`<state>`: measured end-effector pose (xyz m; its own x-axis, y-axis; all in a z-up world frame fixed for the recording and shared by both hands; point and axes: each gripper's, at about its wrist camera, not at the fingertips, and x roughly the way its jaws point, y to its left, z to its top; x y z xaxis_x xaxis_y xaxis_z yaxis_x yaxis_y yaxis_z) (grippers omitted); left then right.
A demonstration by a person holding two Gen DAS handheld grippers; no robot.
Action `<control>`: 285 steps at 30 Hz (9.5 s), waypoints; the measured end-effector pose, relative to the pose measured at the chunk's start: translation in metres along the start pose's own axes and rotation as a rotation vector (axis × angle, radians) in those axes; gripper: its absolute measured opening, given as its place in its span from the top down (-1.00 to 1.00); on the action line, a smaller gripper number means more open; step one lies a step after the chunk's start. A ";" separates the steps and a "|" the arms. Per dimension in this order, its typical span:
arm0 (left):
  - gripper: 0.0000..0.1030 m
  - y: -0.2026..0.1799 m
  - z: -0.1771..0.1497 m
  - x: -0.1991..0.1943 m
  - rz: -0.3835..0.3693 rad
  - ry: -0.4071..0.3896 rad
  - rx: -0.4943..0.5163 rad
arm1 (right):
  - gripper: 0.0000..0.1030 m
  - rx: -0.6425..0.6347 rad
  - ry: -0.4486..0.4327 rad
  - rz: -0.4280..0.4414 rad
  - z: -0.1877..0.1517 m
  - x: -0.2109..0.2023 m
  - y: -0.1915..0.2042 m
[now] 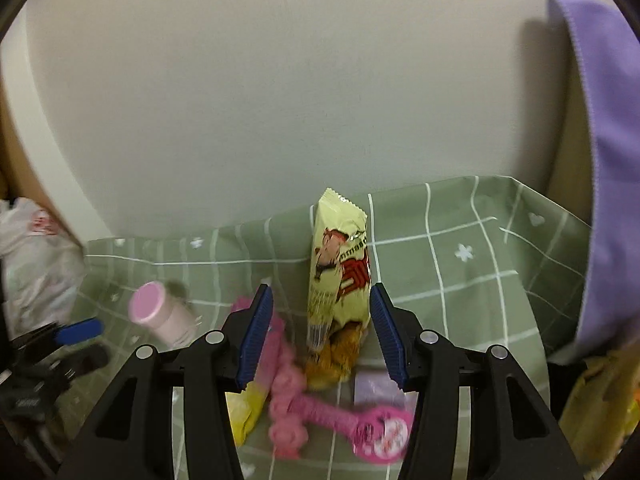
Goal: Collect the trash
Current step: 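Grasp the pink-yellow chip bag with the left tool while the right tool grasps the yellow snack bar, then carry the chip bag and yellow snack bar over the bin, then open both tools over the bin to drop the chip bag and snack bar, then move both open tools back over the tablecloth toward the pink candy package, then grasp the pink candy package and clear wrapper with the left tool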
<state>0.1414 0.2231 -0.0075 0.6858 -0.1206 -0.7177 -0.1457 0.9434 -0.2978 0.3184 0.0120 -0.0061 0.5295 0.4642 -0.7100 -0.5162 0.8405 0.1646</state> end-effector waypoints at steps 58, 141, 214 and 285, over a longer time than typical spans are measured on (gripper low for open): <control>0.77 -0.069 0.034 0.047 -0.196 0.123 0.167 | 0.69 0.079 -0.124 -0.168 -0.004 -0.143 -0.059; 0.83 -0.396 -0.001 0.135 -0.446 0.288 0.716 | 0.69 0.365 -0.051 -0.216 -0.137 -0.218 -0.254; -0.10 -0.049 0.014 0.046 -0.120 0.104 0.212 | 0.37 0.216 0.133 -0.165 -0.102 -0.020 -0.082; -0.03 -0.160 -0.099 0.057 0.109 0.181 0.268 | 0.20 0.307 -0.010 -0.080 -0.264 -0.186 -0.095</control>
<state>0.1335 0.0348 -0.0633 0.5349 -0.0444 -0.8438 -0.0021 0.9985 -0.0539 0.0917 -0.2279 -0.0703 0.5673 0.3948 -0.7227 -0.2466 0.9188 0.3084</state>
